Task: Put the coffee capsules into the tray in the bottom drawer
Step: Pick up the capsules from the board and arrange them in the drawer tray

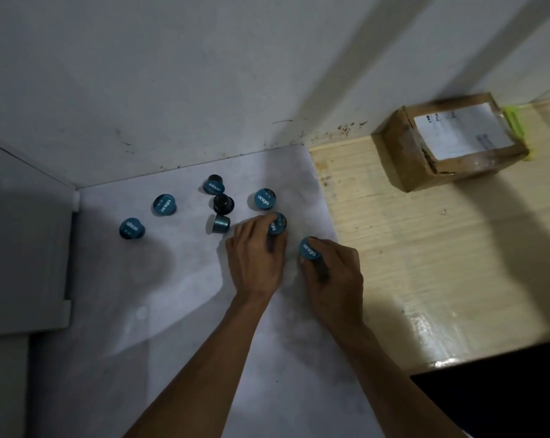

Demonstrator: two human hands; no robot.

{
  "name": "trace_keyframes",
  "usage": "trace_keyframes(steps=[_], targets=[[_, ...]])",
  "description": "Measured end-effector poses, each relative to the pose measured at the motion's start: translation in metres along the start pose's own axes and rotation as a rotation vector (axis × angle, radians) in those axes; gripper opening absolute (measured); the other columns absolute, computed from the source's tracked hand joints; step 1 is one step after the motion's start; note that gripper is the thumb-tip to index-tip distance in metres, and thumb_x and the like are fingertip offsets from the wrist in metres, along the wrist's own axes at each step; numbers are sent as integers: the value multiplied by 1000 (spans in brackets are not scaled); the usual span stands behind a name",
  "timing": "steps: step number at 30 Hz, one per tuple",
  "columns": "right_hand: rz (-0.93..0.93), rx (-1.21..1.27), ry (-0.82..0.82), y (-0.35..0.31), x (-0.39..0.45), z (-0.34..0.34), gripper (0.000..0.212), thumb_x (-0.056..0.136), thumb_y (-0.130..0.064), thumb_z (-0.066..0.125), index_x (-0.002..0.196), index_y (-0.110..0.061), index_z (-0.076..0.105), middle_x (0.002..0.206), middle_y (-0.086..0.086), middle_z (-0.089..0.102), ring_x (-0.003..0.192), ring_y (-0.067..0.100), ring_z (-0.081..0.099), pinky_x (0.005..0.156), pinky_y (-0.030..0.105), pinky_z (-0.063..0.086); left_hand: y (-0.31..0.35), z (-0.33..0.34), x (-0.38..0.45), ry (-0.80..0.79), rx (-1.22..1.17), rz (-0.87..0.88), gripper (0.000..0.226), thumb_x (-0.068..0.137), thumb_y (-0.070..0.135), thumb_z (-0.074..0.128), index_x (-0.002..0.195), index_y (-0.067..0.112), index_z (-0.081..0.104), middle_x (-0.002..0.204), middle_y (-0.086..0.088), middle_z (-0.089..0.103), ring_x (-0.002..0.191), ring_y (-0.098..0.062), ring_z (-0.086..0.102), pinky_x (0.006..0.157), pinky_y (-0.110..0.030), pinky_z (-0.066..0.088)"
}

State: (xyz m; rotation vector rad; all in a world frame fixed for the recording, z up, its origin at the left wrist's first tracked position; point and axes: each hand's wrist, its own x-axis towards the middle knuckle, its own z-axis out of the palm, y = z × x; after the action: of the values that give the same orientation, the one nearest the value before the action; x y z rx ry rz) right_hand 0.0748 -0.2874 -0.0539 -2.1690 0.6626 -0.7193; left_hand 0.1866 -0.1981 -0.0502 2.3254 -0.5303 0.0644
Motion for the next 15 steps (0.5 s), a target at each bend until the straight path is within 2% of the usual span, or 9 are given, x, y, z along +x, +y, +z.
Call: trace_keyframes(steps=[2, 7, 10, 12, 15], targets=[[-5, 18, 9, -4, 1, -4, 31, 84, -25, 71, 111, -9, 68, 104, 3, 68, 96, 20, 59, 82, 17, 48, 5, -5, -3, 18, -44, 1, 19, 85, 25, 68, 102, 17, 67, 99, 0, 71, 93, -20, 62, 84, -42, 50], [-46, 47, -8, -18, -3, -17, 29, 81, -18, 75, 107, -5, 70, 100, 4, 72, 94, 19, 64, 82, 21, 52, 14, -42, -25, 73, -165, -15, 23, 83, 14, 74, 104, 10, 69, 101, -5, 72, 94, -20, 64, 85, -40, 54], [-32, 86, -27, -41, -8, -24, 31, 77, -11, 80, 107, -9, 71, 101, -9, 68, 93, 16, 64, 80, 24, 54, 16, -75, -45, 107, -185, -76, 28, 81, 15, 76, 109, 13, 69, 106, -1, 71, 99, -17, 64, 88, -38, 54], [23, 158, -58, -63, -13, -29, 33, 77, -10, 81, 107, -14, 71, 102, -15, 65, 94, 10, 64, 80, 17, 51, 19, -102, -59, 139, -198, -105, 28, 80, 15, 77, 108, 14, 69, 106, 3, 70, 99, -14, 63, 87, -36, 54], [36, 199, -121, -98, -26, -34, 27, 79, -17, 79, 105, -19, 73, 99, -13, 70, 92, -6, 59, 76, 3, 44, 22, -147, -80, 187, -203, -129, 27, 79, 17, 78, 105, 15, 69, 103, 9, 69, 95, -6, 62, 84, -32, 54]])
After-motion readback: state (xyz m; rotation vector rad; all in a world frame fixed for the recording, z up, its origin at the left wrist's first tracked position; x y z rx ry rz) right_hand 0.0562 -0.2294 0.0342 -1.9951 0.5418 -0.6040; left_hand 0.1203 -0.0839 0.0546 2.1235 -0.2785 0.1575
